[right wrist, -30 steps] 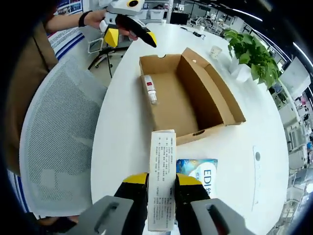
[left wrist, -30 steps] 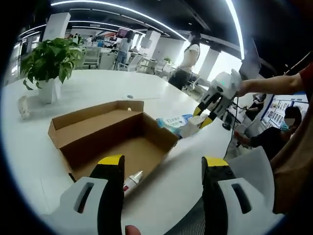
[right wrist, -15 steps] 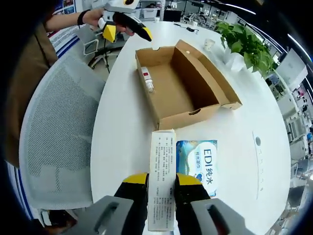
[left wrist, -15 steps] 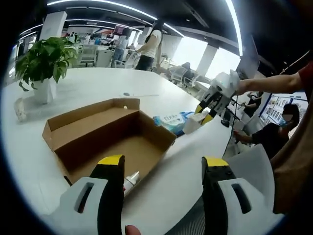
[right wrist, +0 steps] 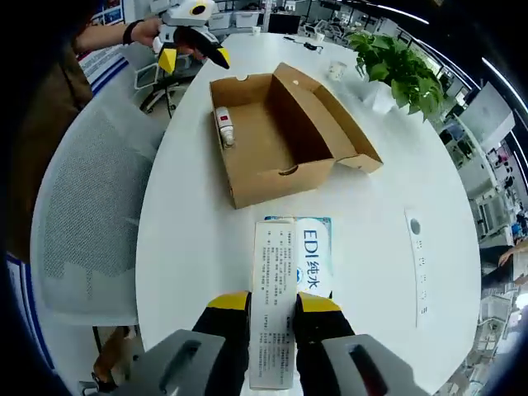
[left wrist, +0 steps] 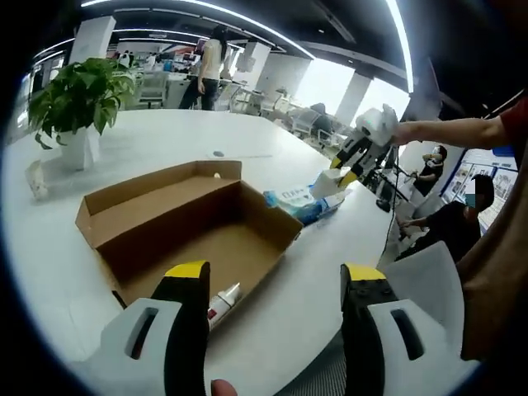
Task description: Operate the shoe box by opening the lid, removing the specified soft item, and placing it in the target area until the item is outside and the box remains undamaged.
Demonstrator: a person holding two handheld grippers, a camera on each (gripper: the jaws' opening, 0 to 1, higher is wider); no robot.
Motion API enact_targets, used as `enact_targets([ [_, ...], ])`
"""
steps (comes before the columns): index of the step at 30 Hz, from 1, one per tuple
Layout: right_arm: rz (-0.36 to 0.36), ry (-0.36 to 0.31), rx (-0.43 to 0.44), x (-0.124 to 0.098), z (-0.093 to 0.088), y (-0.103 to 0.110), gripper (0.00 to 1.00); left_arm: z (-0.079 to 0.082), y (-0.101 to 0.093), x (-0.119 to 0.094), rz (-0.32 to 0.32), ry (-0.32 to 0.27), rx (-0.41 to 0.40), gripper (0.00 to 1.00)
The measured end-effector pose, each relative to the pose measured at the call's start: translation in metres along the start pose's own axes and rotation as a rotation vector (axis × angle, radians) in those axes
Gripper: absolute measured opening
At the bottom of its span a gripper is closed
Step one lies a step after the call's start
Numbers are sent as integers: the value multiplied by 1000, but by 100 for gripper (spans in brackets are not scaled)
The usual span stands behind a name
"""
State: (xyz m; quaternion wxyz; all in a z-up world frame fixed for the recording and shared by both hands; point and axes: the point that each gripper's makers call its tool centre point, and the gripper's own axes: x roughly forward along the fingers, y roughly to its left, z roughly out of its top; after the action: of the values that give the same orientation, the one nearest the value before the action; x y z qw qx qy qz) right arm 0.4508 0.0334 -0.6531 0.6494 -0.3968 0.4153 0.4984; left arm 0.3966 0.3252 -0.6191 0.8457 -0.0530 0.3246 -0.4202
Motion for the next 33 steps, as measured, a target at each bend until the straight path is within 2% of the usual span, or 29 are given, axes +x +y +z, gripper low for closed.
enact_targets([
  [17, -34, 29, -3, -11, -20, -50, 16, -6, 9, -7, 40, 15, -20, 64],
  [33, -45, 60, 23, 5, -54, -75, 16, -11, 13, -10, 61, 42, -28, 64],
])
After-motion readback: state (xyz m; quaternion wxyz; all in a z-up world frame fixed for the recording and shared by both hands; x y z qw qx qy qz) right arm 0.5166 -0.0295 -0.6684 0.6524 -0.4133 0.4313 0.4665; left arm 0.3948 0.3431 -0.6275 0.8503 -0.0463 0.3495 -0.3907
